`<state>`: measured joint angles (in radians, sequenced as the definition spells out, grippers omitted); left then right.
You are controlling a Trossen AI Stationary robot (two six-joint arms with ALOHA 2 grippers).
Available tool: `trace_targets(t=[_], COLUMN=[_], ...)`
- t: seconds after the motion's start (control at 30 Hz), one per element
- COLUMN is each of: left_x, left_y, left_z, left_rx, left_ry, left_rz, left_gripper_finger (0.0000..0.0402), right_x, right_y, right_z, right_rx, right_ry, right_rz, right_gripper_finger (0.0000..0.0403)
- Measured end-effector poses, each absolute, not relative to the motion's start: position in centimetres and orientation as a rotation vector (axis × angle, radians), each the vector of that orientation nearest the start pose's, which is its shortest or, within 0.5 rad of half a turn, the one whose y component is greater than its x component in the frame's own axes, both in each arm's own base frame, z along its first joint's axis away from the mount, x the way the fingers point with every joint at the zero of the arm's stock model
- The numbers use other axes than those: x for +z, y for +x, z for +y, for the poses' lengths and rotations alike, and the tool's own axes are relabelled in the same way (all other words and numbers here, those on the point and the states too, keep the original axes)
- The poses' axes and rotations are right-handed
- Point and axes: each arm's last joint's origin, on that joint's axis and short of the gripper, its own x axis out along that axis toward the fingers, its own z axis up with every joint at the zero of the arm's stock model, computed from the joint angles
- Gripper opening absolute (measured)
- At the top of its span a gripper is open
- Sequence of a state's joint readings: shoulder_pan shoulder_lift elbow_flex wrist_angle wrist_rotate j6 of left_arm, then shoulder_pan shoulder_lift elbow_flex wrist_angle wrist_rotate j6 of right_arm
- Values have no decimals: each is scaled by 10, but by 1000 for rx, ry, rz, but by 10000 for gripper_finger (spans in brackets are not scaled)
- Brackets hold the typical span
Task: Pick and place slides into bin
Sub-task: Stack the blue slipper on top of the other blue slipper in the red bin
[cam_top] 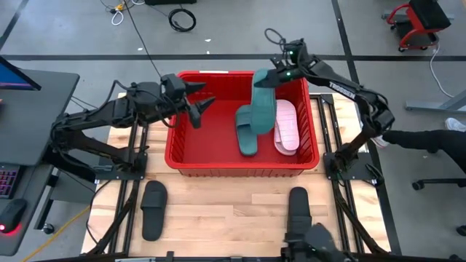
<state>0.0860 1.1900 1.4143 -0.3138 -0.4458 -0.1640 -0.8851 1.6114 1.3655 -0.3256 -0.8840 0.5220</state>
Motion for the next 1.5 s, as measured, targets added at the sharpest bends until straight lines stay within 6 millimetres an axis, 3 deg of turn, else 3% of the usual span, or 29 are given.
trace_targets(t=[0.33,0.47,0.8,1.1,1.27,1.5], left_x=[453,453,453,453,453,453], left_y=[239,239,239,239,239,239], left_z=[33,33,33,33,33,33], left_rx=[537,538,537,538,538,537], left_ry=[-127,-127,-134,-153,-153,-154], left_rz=[49,49,47,42,42,39], left_gripper_finger=[302,302,302,302,302,302], right_x=[270,246,221,206,200,199], right_y=[295,310,316,308,306,304], right_z=[-245,-244,-251,-249,-248,-251], right_rx=[-18,-62,-59,-46,-27,-54], right_ry=[1036,1047,1144,1211,1267,1259], right_rz=[519,575,619,560,463,455], right_gripper_finger=[55,55,55,55,55,55])
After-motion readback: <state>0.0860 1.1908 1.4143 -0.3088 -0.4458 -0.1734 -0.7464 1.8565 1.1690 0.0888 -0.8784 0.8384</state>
